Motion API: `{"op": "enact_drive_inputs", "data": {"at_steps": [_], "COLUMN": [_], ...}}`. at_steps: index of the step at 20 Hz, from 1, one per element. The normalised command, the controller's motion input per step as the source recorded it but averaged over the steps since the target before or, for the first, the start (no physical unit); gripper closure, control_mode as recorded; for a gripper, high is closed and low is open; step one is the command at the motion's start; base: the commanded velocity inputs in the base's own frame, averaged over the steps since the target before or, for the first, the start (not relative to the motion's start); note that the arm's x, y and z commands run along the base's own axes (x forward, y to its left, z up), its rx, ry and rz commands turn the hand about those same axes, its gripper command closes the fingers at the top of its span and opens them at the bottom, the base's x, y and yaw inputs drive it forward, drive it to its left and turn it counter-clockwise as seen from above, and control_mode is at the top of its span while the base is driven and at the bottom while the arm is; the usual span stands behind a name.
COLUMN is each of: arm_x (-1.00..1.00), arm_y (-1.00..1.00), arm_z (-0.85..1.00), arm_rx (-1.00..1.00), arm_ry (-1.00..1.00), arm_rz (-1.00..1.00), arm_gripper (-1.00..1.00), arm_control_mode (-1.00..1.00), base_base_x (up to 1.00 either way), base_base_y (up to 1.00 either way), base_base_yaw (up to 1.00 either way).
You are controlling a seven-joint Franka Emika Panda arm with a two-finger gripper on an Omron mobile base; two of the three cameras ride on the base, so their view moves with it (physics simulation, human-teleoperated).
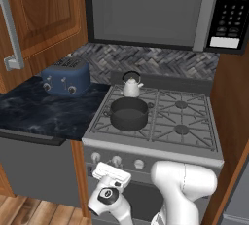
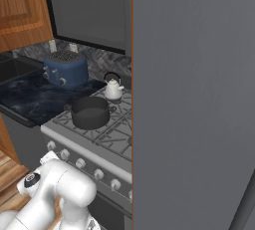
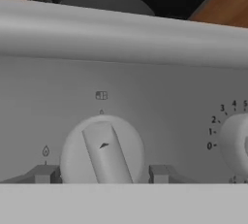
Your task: Pick the kettle from the cabinet and place it on a stove burner. Then pick the pot from the counter and place it on another stove burner. Finally, turn both burners on.
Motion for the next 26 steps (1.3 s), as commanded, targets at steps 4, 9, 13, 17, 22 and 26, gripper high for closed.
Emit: {"op": "enact_drive_inputs", "data": {"at_steps": [4, 9, 13, 17, 22, 26], "arm_x": [-0.08, -0.07, -0.05, -0.06, -0.05, 0.0], "arm_y": [-0.07, -0.04, -0.02, -0.01, 0.0, 0.0], "arm_z": [0.0, 0.0, 0.0, 0.0, 0.0, 0.0], "arm_rx": [-0.14, -0.15, -0.15, -0.15, -0.06, 0.0], "arm_ry": [0.0, 0.0, 0.0, 0.0, 0.0, 0.05], "arm_rz": [0.0, 0.0, 0.0, 0.0, 0.0, 0.0], "arm_gripper": [1.0, 1.0, 1.0, 1.0, -1.0, -1.0], "arm_control_mode": [-1.0, -1.0, -1.0, -1.0, -1.0, -1.0], "base_base_x": [0.0, 0.0, 0.0, 0.0, 0.0, 0.0], "base_base_y": [0.0, 0.0, 0.0, 0.0, 0.0, 0.0], "base_base_yaw": [0.0, 0.0, 0.0, 0.0, 0.0, 0.0]}}
